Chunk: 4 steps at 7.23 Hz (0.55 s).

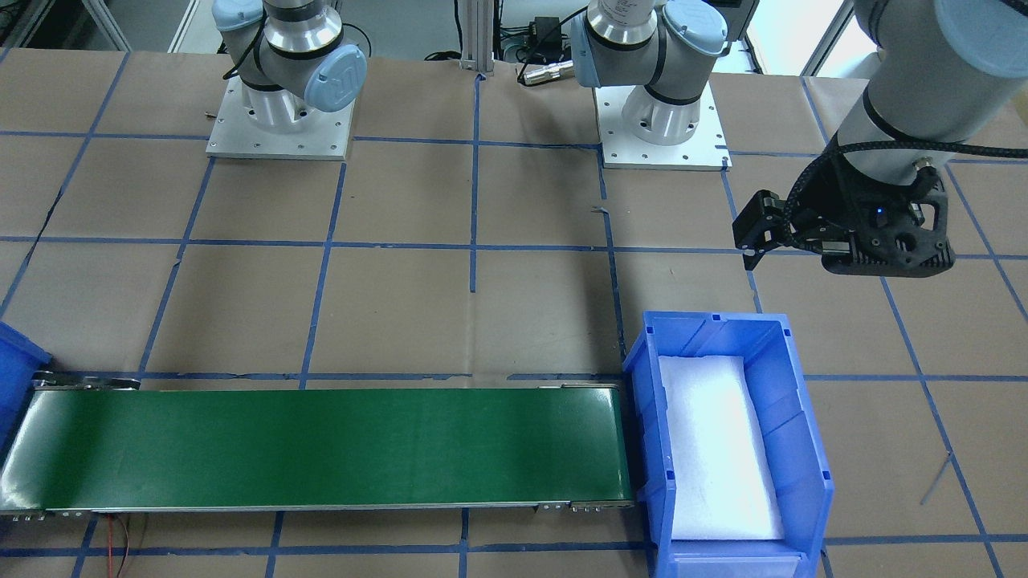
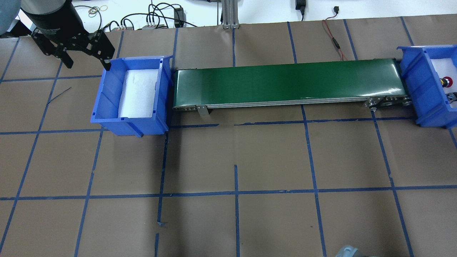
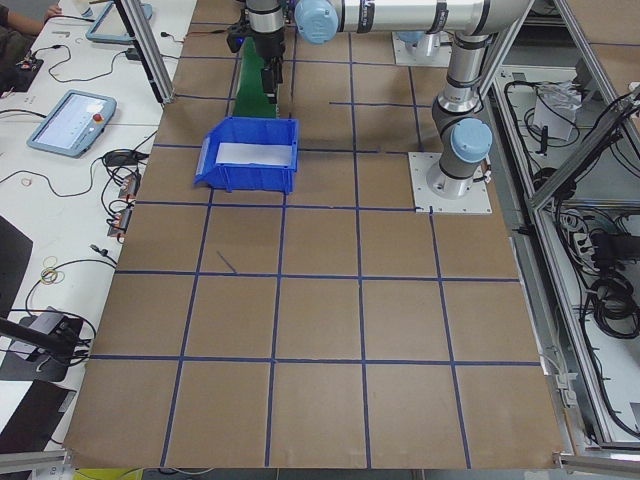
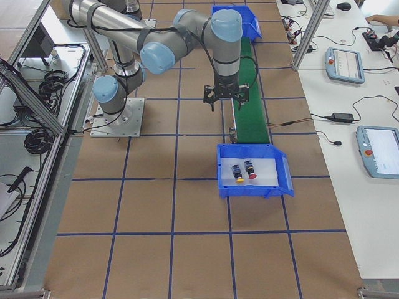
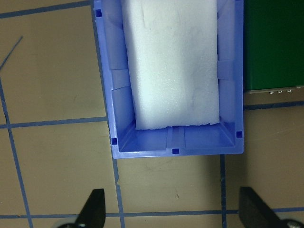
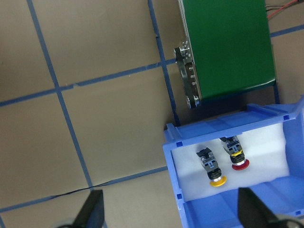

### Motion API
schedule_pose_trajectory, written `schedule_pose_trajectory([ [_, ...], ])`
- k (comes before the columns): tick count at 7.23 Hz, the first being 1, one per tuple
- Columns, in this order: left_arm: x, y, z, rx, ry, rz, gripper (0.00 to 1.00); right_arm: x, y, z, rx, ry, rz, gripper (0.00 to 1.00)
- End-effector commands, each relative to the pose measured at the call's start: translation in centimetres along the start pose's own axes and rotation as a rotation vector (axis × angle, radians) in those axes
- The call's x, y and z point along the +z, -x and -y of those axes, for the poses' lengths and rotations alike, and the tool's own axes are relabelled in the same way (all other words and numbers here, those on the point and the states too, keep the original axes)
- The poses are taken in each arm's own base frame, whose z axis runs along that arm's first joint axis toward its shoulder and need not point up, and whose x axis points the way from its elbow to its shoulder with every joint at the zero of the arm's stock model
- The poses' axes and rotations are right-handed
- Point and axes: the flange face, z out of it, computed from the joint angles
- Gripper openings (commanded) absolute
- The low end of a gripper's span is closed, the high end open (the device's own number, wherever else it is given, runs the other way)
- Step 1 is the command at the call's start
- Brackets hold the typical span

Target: Transport two buttons from left to right

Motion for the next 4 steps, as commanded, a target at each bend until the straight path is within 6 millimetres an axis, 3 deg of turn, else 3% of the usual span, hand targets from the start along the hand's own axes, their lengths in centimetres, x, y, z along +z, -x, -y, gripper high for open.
schedule_pose_trajectory([
  [1, 1.2, -0.4, -0.3, 0.004, 0.026, -0.019, 1.0, -0.5, 0.6, 3.9, 0.105, -0.014, 0.023, 1.0],
  [2, 0.8, -1.2, -0.2, 0.013, 0.009, -0.033, 1.0, -0.5, 0.9, 8.5, 0.17, -0.016, 0.038, 1.0],
  [3, 0.1, -1.9, -0.6, 0.014, -0.014, -0.09, 1.0, -0.5, 1.8, 14.3, 0.164, -0.015, 0.053, 1.0],
  [4, 1.1, -2.0, -0.5, 0.012, 0.002, -0.103, 1.0, -0.4, 3.0, 20.2, 0.298, -0.006, 0.048, 1.0],
])
